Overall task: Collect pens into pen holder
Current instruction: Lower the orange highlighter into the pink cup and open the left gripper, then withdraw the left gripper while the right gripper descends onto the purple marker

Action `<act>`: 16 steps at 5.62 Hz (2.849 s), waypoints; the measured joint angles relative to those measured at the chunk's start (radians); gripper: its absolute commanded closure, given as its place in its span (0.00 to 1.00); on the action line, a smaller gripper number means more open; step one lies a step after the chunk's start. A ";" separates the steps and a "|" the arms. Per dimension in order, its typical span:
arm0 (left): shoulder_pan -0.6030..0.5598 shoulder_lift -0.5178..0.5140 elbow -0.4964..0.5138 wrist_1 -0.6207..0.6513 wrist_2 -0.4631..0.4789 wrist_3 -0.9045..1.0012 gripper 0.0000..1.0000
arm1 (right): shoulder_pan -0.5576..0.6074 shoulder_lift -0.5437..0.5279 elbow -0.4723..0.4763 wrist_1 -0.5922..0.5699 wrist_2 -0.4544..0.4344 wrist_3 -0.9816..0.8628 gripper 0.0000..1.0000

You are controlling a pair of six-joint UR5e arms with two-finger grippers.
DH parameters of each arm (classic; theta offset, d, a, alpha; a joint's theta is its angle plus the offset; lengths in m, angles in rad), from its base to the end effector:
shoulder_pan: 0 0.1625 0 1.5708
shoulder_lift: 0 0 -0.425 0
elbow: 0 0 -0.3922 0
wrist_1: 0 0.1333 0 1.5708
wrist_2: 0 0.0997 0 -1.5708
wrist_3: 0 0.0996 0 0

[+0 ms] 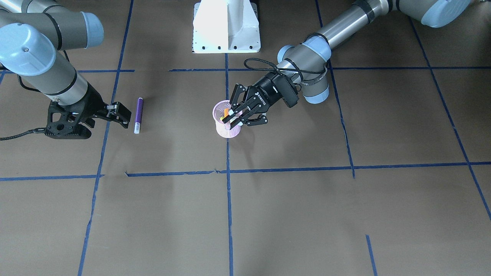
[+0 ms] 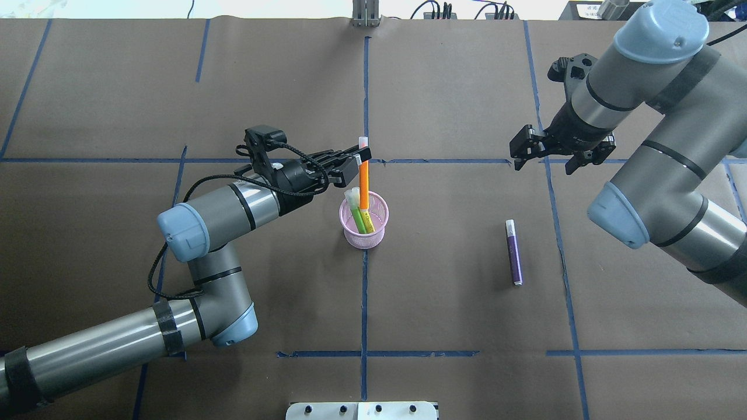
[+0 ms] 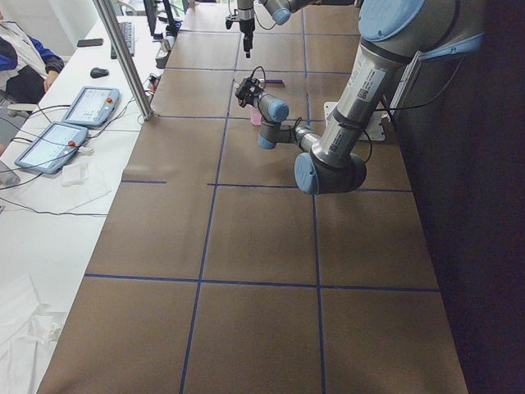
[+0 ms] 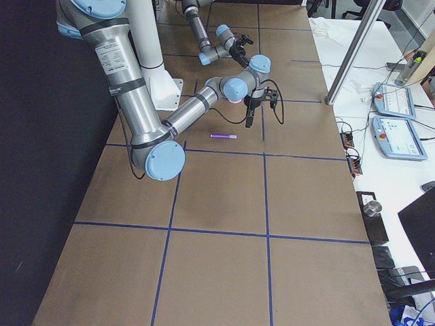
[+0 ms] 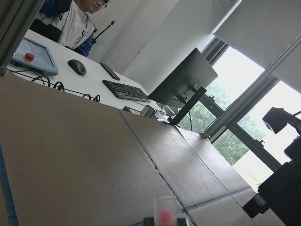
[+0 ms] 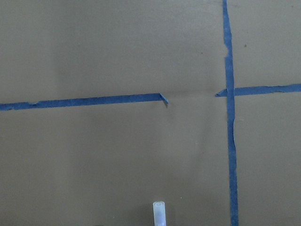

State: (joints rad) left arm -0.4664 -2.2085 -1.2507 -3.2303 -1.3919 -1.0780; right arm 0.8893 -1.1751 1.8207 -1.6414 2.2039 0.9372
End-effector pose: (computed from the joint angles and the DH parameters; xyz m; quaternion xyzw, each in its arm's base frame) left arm 0.5361 -0.4390 0.2512 0.4274 0.7154 -0.0674 0.5486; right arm -0.3230 -0.5163 0.3318 -0.0302 -0.4010 0.0286 0.9151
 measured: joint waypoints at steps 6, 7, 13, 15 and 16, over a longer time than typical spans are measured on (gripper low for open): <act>0.035 0.003 -0.017 0.003 0.040 0.007 0.00 | -0.008 0.000 0.000 0.000 -0.004 0.004 0.00; 0.027 0.012 -0.052 0.011 0.034 0.007 0.00 | -0.028 -0.001 -0.005 0.000 -0.010 0.013 0.00; -0.148 0.125 -0.342 0.397 -0.197 -0.001 0.00 | -0.224 -0.051 -0.088 0.180 -0.189 0.209 0.04; -0.153 0.132 -0.344 0.400 -0.202 0.000 0.00 | -0.238 -0.084 -0.092 0.204 -0.191 0.210 0.12; -0.154 0.136 -0.345 0.400 -0.202 0.001 0.00 | -0.245 -0.084 -0.103 0.206 -0.191 0.209 0.17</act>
State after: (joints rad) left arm -0.6203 -2.0729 -1.5953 -2.8302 -1.5943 -1.0774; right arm 0.6439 -1.2595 1.7181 -1.4350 2.0126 1.1464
